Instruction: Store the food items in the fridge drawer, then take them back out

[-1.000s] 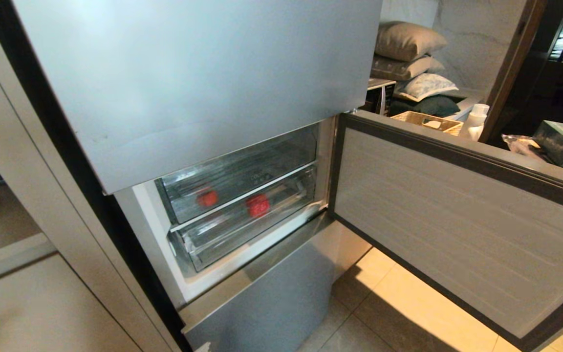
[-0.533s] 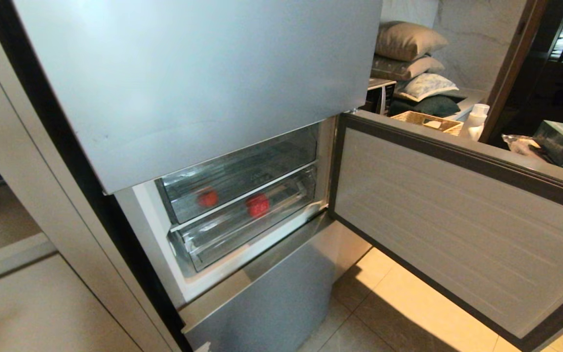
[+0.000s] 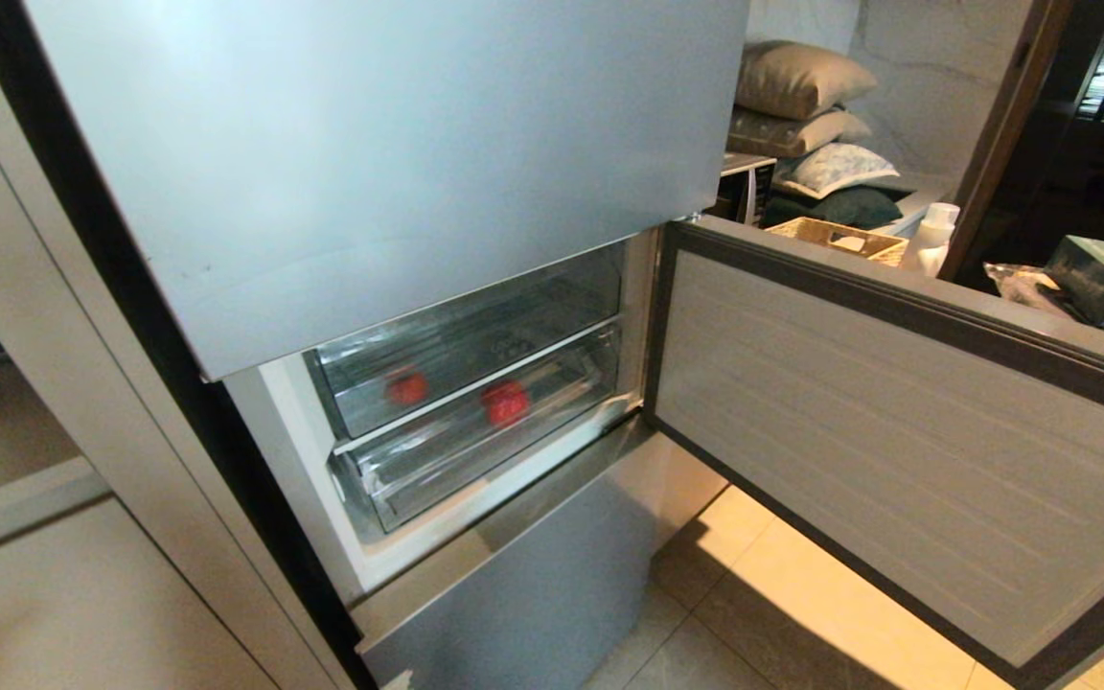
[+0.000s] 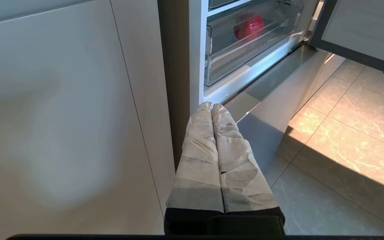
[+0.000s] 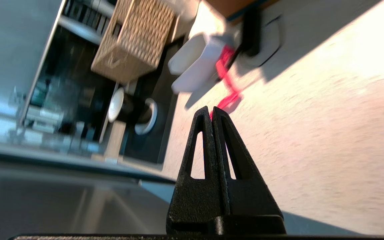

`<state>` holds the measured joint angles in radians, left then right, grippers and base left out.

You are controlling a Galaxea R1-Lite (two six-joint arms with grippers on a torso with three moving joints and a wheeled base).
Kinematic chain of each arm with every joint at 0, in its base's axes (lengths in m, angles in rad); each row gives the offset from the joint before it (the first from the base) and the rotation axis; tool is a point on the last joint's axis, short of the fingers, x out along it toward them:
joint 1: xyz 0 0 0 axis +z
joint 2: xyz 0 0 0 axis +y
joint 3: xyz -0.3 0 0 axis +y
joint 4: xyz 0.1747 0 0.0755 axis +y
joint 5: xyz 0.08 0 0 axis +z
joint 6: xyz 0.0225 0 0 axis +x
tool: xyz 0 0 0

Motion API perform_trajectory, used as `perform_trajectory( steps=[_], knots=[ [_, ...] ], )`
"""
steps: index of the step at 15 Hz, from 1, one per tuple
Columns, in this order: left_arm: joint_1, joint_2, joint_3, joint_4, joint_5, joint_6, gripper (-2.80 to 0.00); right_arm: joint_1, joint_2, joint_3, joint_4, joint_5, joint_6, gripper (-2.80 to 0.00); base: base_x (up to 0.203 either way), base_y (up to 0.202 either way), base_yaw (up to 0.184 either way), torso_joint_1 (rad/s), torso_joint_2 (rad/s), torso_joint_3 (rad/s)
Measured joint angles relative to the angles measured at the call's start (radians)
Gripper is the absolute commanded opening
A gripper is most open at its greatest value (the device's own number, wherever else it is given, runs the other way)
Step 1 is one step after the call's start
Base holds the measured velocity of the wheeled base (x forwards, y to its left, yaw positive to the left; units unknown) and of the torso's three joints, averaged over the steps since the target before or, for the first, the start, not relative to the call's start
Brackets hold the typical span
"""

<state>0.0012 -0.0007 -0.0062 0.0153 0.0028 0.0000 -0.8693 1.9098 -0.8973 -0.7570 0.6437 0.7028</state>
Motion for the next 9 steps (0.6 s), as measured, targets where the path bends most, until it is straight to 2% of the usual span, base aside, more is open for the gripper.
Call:
perform_trajectory(
  steps=[4,9],
  knots=[
    [0.0,0.0,0.0,0.0,0.0,0.0,-2.8,0.135,0.013,0.004,-0.015,-0.084,-0.043,-2.8,0.0,0.0,0.0,0.0,0.0,0.0],
    [0.0,0.0,0.0,0.0,0.0,0.0,-2.8,0.171,-0.087,0.057,-0.009,-0.075,-0.041,-2.8,0.0,0.0,0.0,0.0,0.0,0.0]
  ],
)
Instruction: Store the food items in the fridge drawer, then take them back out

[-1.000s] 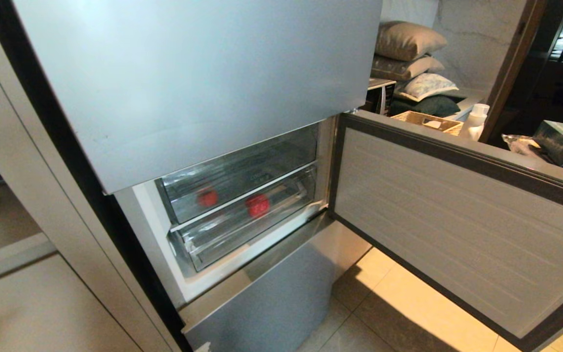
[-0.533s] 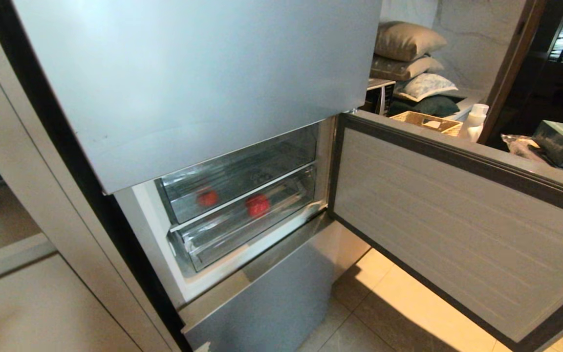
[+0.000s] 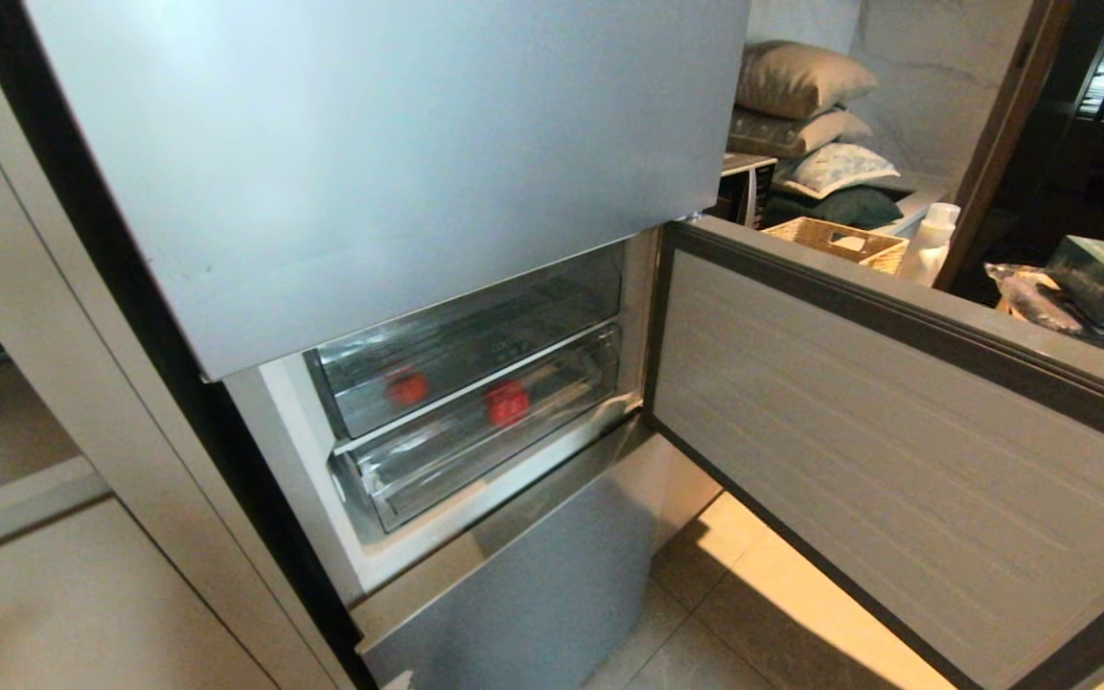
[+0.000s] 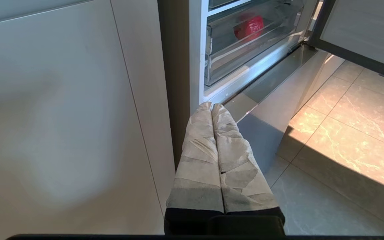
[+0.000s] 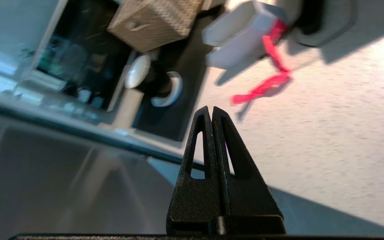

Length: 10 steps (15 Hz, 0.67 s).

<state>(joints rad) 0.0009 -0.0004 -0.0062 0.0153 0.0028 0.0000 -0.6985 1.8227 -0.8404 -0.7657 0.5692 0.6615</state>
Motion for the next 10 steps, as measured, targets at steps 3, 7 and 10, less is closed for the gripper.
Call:
perform_trajectory(
  steps=[3,7,10],
  knots=[
    [0.0,0.0,0.0,0.0,0.0,0.0,-2.8,0.001,-0.125,0.036,0.001,0.034,0.007,-2.8,0.0,0.0,0.0,0.0,0.0,0.0],
    [0.0,0.0,0.0,0.0,0.0,0.0,-2.8,0.004,-0.25,-0.003,0.033,0.048,0.054,-2.8,0.0,0.0,0.0,0.0,0.0,0.0],
    [0.0,0.0,0.0,0.0,0.0,0.0,-2.8,-0.001,-0.301,-0.04,0.033,0.039,0.2,-2.8,0.0,0.0,0.0,0.0,0.0,0.0]
  ],
)
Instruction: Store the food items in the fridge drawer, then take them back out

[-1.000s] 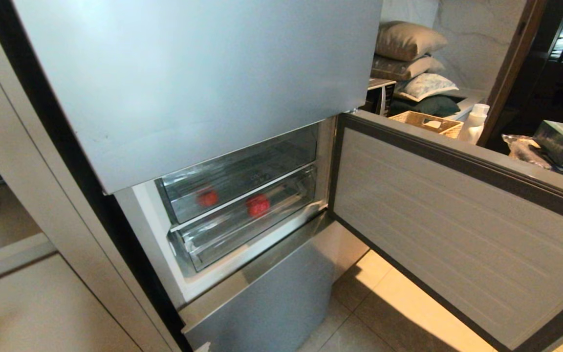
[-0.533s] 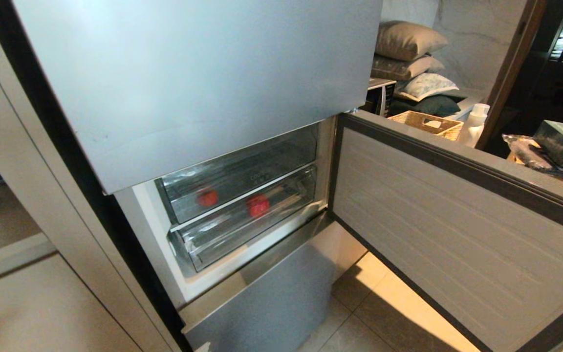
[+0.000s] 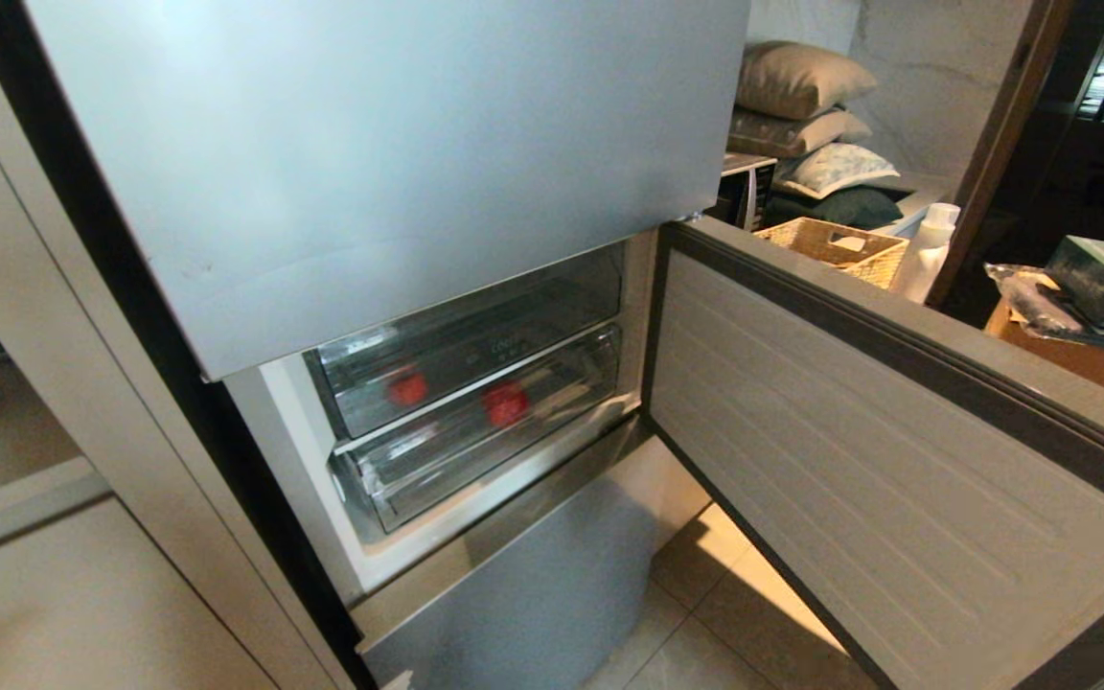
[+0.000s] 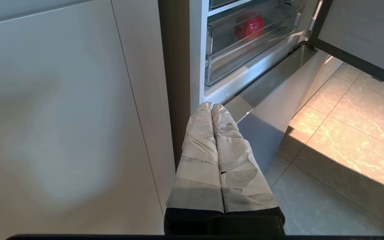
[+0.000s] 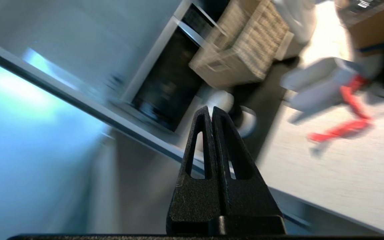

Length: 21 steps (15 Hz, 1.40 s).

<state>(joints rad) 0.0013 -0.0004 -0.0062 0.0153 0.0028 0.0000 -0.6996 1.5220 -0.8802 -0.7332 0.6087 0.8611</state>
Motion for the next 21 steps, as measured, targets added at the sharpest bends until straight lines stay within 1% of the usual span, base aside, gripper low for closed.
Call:
perform_trajectory(
  steps=[1,3,4,7,9,11,12,14,16,18,21],
  knots=[
    [0.0,0.0,0.0,0.0,0.0,0.0,-2.8,-0.014,-0.009,-0.006,0.0,-0.003,0.037,-2.8,0.0,0.0,0.0,0.0,0.0,0.0],
    [0.0,0.0,0.0,0.0,0.0,0.0,-2.8,-0.039,0.003,-0.007,0.0,-0.037,0.036,-2.8,0.0,0.0,0.0,0.0,0.0,0.0],
    [0.0,0.0,0.0,0.0,0.0,0.0,-2.8,-0.046,0.028,-0.008,-0.001,-0.074,0.023,-2.8,0.0,0.0,0.0,0.0,0.0,0.0],
    [0.0,0.0,0.0,0.0,0.0,0.0,-2.8,-0.056,0.156,-0.002,-0.01,-0.203,-0.064,-2.8,0.0,0.0,0.0,0.0,0.0,0.0],
    [0.0,0.0,0.0,0.0,0.0,0.0,-2.8,-0.056,0.253,0.011,-0.053,-0.23,-0.137,-2.8,0.0,0.0,0.0,0.0,0.0,0.0],
    [0.0,0.0,0.0,0.0,0.0,0.0,-2.8,-0.037,0.345,0.027,-0.117,-0.236,-0.241,-2.8,0.0,0.0,0.0,0.0,0.0,0.0],
    [0.0,0.0,0.0,0.0,0.0,0.0,-2.8,-0.017,0.384,0.031,-0.162,-0.238,-0.281,-2.8,0.0,0.0,0.0,0.0,0.0,0.0],
    [0.0,0.0,0.0,0.0,0.0,0.0,-2.8,0.027,0.456,0.034,-0.245,-0.241,-0.336,-2.8,0.0,0.0,0.0,0.0,0.0,0.0],
    [0.0,0.0,0.0,0.0,0.0,0.0,-2.8,0.082,0.503,0.029,-0.264,-0.246,-0.373,-2.8,0.0,0.0,0.0,0.0,0.0,0.0],
    [0.0,0.0,0.0,0.0,0.0,0.0,-2.8,0.161,0.525,0.026,-0.268,-0.271,-0.382,-2.8,0.0,0.0,0.0,0.0,0.0,0.0],
    [0.0,0.0,0.0,0.0,0.0,0.0,-2.8,0.321,0.523,0.023,-0.269,-0.35,-0.388,-2.8,0.0,0.0,0.0,0.0,0.0,0.0]
  ],
)
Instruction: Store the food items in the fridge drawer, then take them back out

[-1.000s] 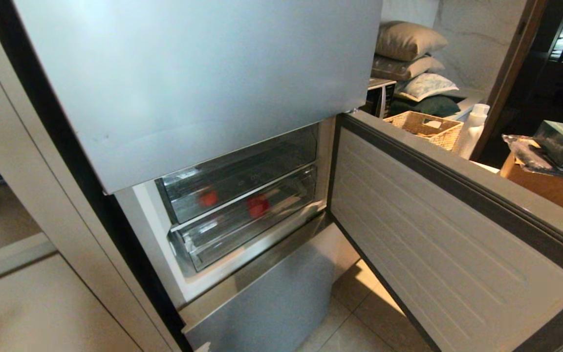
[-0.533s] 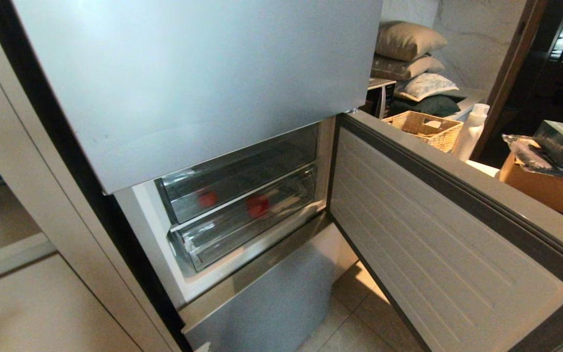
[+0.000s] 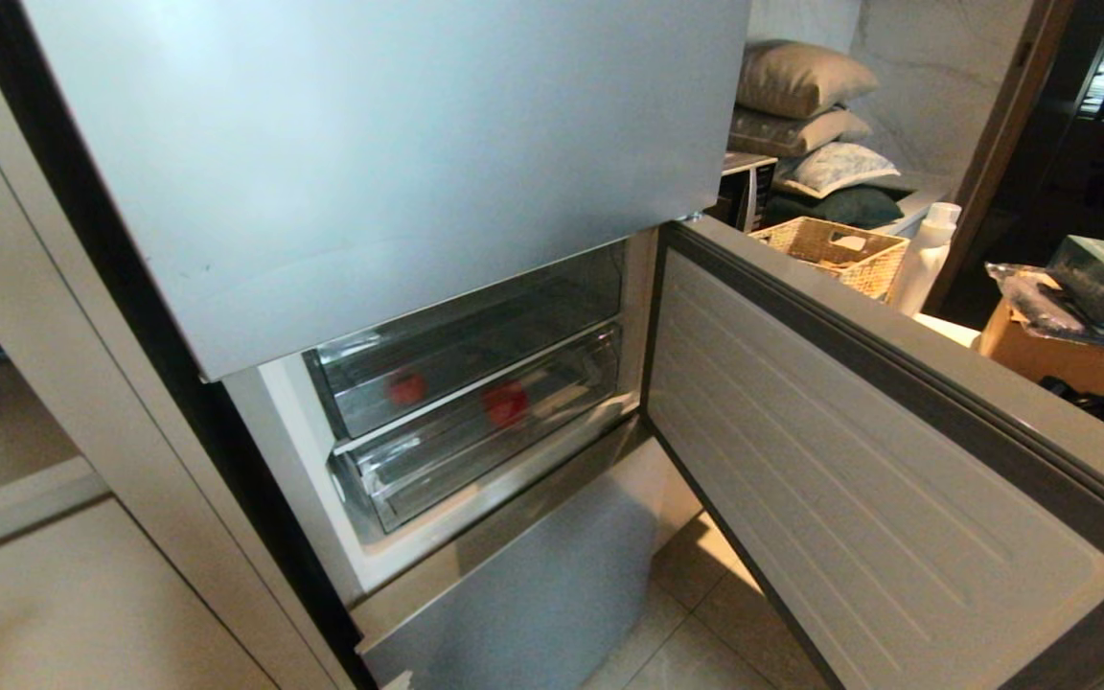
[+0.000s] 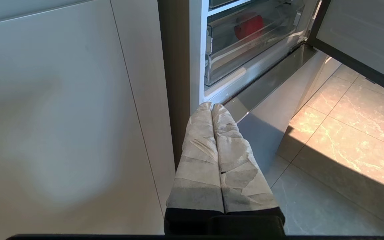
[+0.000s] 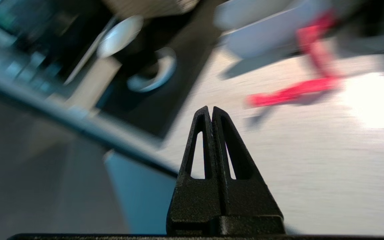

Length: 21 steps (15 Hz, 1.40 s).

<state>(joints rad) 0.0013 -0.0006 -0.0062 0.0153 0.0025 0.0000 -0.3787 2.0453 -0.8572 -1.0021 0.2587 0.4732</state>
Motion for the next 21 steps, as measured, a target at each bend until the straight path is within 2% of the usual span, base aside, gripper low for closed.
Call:
perform_trajectory(
  steps=[4,10,16,19,21],
  knots=[
    [0.0,0.0,0.0,0.0,0.0,0.0,-2.8,0.208,-0.047,0.004,0.002,-0.118,0.0,-2.8,0.0,0.0,0.0,0.0,0.0,0.0],
    [0.0,0.0,0.0,0.0,0.0,0.0,-2.8,0.453,-0.142,0.066,0.006,-0.229,0.0,-2.8,0.0,0.0,0.0,0.0,0.0,0.0],
    [0.0,0.0,0.0,0.0,0.0,0.0,-2.8,0.753,-0.224,0.158,0.007,-0.347,0.001,-2.8,0.0,0.0,0.0,0.0,0.0,0.0],
    [0.0,0.0,0.0,0.0,0.0,0.0,-2.8,0.905,-0.249,0.182,0.006,-0.435,0.007,-2.8,0.0,0.0,0.0,0.0,0.0,0.0],
    [0.0,0.0,0.0,0.0,0.0,0.0,-2.8,0.998,-0.246,0.17,0.007,-0.448,0.007,-2.8,0.0,0.0,0.0,0.0,0.0,0.0]
  ],
)
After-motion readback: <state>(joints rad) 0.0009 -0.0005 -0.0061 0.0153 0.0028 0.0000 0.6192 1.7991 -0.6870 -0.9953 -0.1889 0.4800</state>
